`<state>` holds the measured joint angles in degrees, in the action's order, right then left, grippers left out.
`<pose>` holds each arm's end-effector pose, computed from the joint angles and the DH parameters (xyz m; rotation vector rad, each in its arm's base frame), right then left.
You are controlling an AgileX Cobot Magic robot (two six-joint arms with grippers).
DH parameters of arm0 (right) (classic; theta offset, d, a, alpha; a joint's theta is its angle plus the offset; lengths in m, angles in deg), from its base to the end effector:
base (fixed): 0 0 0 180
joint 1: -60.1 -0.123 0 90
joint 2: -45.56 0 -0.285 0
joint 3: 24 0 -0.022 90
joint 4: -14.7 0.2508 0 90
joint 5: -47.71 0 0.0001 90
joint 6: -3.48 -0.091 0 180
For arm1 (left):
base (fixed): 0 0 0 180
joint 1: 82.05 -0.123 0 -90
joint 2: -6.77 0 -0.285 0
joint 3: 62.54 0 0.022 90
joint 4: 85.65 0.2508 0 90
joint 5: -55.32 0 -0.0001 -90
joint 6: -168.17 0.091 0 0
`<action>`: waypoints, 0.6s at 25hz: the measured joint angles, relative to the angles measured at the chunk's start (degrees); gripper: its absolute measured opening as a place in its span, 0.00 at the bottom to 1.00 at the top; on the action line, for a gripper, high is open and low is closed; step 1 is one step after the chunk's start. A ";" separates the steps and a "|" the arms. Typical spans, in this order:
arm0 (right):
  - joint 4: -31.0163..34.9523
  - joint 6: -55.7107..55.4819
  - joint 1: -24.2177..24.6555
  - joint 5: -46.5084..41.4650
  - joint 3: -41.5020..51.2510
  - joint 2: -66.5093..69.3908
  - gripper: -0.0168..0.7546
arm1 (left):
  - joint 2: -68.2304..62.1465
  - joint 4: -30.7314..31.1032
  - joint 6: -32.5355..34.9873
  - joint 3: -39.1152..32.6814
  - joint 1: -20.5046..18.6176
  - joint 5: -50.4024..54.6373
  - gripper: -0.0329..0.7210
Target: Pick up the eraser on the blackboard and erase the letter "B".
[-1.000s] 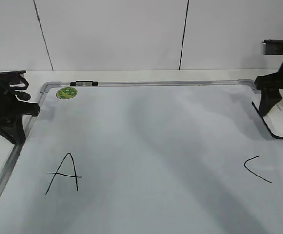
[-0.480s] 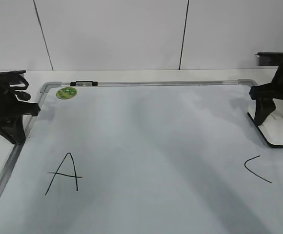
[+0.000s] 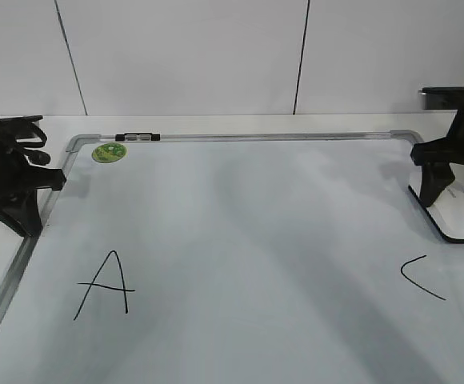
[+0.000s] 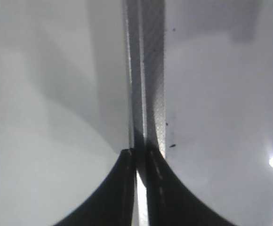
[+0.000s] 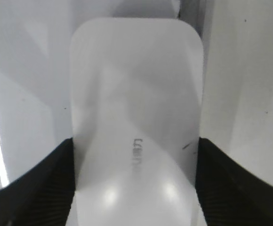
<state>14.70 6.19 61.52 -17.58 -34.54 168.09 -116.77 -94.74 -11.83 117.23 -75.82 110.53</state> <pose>0.3981 -0.0099 0.1989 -0.0348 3.0940 -0.0026 0.3767 -0.0530 0.1492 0.0301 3.1240 -0.2062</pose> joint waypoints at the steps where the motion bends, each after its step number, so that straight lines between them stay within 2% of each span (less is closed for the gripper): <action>1: 0.00 0.00 0.00 0.10 0.00 0.00 0.74 | 0.00 0.00 0.00 0.00 0.00 0.00 0.09; 15: 0.00 0.10 0.00 0.10 0.00 0.50 0.74 | 0.00 0.00 0.00 0.00 0.00 0.00 0.09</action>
<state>14.70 6.29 61.52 -17.47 -34.54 168.59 -116.77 -94.74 -11.83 117.23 -75.82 110.53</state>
